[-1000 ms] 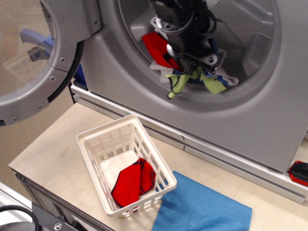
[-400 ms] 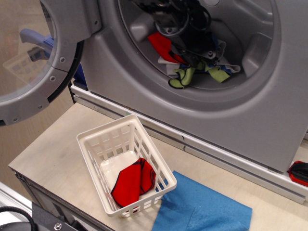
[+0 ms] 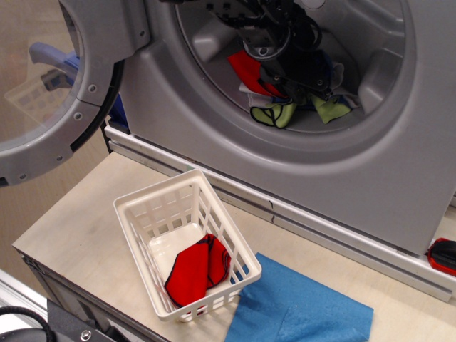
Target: Put clothes in laundry machine
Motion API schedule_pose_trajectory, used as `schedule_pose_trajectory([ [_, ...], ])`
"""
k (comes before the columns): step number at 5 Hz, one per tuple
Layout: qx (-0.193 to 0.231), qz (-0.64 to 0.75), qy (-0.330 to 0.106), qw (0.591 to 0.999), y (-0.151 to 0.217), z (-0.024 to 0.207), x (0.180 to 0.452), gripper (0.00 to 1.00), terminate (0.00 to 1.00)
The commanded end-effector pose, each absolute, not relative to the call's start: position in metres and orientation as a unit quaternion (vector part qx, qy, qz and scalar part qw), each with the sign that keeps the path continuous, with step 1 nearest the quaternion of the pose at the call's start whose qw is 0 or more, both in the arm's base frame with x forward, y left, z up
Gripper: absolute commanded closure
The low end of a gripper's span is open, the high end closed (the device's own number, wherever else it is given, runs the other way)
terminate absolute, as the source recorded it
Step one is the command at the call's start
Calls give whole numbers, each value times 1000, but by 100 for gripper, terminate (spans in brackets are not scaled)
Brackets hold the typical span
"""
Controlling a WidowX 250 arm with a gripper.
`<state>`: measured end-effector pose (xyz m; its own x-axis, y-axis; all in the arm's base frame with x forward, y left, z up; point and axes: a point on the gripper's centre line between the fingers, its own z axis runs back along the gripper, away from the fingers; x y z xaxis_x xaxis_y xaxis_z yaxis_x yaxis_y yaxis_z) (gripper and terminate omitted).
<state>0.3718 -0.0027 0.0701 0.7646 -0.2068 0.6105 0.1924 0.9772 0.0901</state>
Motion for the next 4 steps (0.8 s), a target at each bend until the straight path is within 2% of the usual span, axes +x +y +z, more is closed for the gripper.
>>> schedule_pose_trajectory([
  [1, -17, -104, -365, 925, 2, 111, 354, 0, 0],
  [4, -73, -127, -344, 928, -18, 156, 310, 0, 0],
])
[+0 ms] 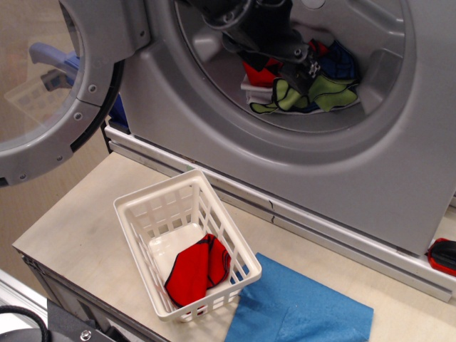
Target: Put clothes in laundry machine
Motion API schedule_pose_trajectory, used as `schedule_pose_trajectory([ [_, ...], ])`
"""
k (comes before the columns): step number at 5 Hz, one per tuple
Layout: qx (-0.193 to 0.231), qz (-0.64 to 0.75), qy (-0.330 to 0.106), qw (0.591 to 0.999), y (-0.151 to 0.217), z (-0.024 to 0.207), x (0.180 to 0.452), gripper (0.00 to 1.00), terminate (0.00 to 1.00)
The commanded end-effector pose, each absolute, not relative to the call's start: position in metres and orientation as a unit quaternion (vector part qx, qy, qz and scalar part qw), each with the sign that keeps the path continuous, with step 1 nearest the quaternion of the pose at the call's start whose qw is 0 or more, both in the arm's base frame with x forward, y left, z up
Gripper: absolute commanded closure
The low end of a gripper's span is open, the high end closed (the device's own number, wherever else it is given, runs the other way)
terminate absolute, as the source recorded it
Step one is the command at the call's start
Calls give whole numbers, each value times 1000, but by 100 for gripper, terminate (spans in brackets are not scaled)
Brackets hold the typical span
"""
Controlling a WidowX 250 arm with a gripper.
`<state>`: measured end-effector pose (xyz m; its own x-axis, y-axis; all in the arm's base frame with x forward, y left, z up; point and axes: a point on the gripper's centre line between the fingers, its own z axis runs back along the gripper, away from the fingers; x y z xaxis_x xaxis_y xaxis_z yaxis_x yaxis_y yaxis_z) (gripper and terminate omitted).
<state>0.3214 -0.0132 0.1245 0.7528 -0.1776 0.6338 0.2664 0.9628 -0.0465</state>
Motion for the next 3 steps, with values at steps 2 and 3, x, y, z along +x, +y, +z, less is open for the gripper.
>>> schedule_pose_trajectory([
  [2, -72, -131, -326, 933, -27, 162, 303, 0, 0],
  [3, -72, -131, -326, 933, -27, 162, 303, 0, 100],
])
